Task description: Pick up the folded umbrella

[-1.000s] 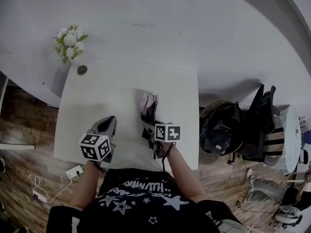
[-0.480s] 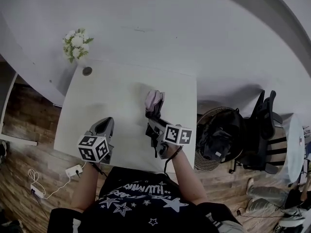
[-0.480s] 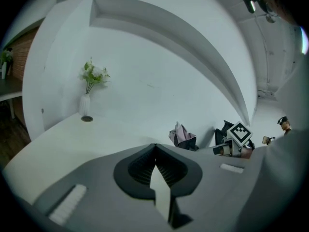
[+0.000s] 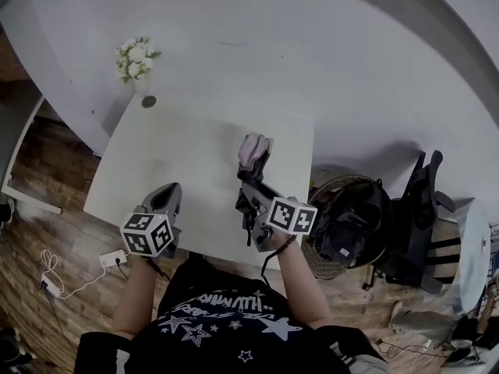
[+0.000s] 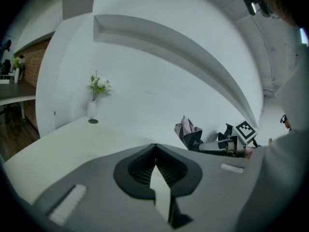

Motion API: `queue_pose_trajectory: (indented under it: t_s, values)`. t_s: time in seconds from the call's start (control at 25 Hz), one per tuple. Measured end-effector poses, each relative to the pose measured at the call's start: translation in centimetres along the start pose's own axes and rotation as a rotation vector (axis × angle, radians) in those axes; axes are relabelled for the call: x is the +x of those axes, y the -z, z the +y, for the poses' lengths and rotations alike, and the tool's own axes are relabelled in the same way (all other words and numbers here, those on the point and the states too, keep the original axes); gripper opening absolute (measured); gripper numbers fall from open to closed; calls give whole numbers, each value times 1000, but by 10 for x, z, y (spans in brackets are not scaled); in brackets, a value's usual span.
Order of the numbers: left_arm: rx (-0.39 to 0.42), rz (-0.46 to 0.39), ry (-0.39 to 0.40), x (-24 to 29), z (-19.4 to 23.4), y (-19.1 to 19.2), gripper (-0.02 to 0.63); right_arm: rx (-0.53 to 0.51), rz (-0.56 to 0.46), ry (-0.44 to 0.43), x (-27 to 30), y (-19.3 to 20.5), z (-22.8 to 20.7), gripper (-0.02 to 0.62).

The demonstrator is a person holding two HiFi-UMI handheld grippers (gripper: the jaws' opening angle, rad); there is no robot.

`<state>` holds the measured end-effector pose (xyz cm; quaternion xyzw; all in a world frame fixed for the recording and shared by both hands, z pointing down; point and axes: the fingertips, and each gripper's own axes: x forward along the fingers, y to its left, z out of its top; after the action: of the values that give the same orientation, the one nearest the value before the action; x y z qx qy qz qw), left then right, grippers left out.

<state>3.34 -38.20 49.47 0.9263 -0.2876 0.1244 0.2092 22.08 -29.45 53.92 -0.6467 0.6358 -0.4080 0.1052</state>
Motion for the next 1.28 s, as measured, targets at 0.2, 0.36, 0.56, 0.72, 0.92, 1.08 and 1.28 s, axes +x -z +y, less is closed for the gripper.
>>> queue_pose_trajectory:
  t_s: [0.2, 0.36, 0.56, 0.72, 0.92, 1.08, 1.28]
  values:
    - [0, -18, -26, -23, -26, 14, 3, -20, -12, -28, -32, 5, 0, 215]
    - [3, -37, -40, -37, -49, 25, 3, -12, -16, -49, -57, 13, -4, 215]
    - [-2, -50, -63, -59, -76, 45, 3, -51, -14, -65, -91, 24, -7, 216]
    - [-12, -54, -81, -76, -100, 67, 3, -71, -12, -77, -119, 35, -12, 216]
    - [-28, -61, -108, -100, -129, 92, 3, -86, 15, -100, -152, 54, -18, 216]
    - [-36, -78, -139, -120, -144, 102, 3, -121, 38, -116, -168, 64, -18, 215]
    - [-37, -85, -167, -141, -151, 111, 3, -131, 51, -140, -177, 75, -13, 215]
